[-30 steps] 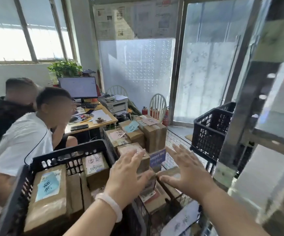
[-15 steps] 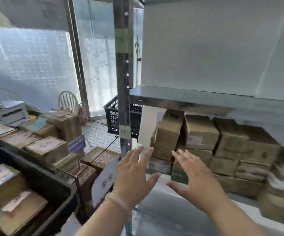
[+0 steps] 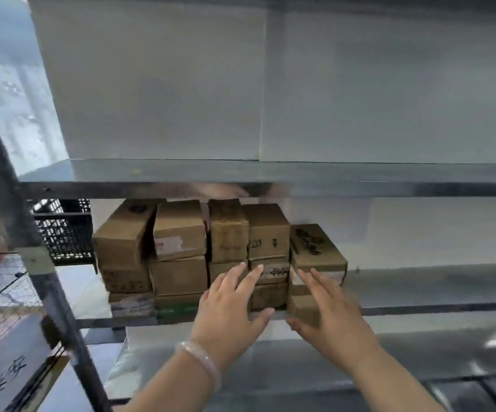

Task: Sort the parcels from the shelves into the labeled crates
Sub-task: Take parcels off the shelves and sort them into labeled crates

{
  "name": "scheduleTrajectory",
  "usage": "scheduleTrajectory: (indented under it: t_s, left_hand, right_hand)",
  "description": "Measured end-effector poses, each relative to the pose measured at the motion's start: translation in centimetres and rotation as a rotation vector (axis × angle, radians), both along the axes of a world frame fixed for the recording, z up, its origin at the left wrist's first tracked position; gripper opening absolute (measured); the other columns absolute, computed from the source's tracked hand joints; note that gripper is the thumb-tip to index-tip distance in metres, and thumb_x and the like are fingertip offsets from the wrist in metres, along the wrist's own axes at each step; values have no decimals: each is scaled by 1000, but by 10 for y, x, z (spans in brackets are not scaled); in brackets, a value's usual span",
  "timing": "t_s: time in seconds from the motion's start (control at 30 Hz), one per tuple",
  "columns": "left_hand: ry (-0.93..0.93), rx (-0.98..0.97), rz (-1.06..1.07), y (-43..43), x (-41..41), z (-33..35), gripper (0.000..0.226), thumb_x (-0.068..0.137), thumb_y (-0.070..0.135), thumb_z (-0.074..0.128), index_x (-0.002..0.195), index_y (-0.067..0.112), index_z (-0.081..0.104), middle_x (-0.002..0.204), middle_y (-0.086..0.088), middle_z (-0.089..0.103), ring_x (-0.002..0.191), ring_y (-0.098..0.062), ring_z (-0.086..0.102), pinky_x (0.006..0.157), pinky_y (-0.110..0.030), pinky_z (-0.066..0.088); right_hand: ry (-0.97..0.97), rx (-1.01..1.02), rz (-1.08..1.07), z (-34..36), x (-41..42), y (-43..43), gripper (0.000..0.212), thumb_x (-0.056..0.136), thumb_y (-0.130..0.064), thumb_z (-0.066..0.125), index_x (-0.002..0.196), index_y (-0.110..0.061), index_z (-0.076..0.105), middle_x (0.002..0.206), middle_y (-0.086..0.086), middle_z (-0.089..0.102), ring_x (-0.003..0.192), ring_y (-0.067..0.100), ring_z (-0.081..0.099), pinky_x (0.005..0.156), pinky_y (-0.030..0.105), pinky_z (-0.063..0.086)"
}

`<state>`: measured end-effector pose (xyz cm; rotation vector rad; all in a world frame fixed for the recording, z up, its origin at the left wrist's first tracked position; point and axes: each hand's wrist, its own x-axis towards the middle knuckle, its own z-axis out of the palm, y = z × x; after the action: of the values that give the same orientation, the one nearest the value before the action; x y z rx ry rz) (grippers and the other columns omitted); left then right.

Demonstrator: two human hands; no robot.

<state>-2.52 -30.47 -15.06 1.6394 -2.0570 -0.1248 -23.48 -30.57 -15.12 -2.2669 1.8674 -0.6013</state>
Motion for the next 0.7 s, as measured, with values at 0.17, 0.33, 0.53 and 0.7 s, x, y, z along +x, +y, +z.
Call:
scheduleTrajectory:
  t_s: [0.17,0.33,0.53,0.7]
  left_hand:
    - [65,98,-21,-42,-81,-19,75,89,63,52,151,49,12,160,15,16,148,-16,14,119,-44,24]
    - [124,144,46,-94,-138,-30,74,91,59,52,153,44,15,161,11,16,149,-16,12,121,-42,20]
    - [263,225,166,-131,-177,-51,74,92,54,55,154,37,19,161,7,15,149,-19,11,120,-35,20]
    - [332,334,274,-144,-187,-57,80,92,55,56,155,38,11,164,5,5,151,-20,5,119,-35,18]
  right_hand:
    - [-82,92,-66,-15,-86,-40,85,85,-61,60,152,-41,13,161,-8,14,146,15,21,117,40,30]
    - [-268,122,-54,-25,-143,-108,75,87,-58,60,150,-36,25,154,-7,32,140,12,30,106,25,28]
    - [-559,314,-50,-42,-154,-194,75,90,-55,59,153,-29,26,156,-3,34,140,19,36,106,31,32]
    - [-702,533,-23,-62,-143,-216,69,93,-51,55,152,-25,29,147,-1,47,133,23,46,104,35,40]
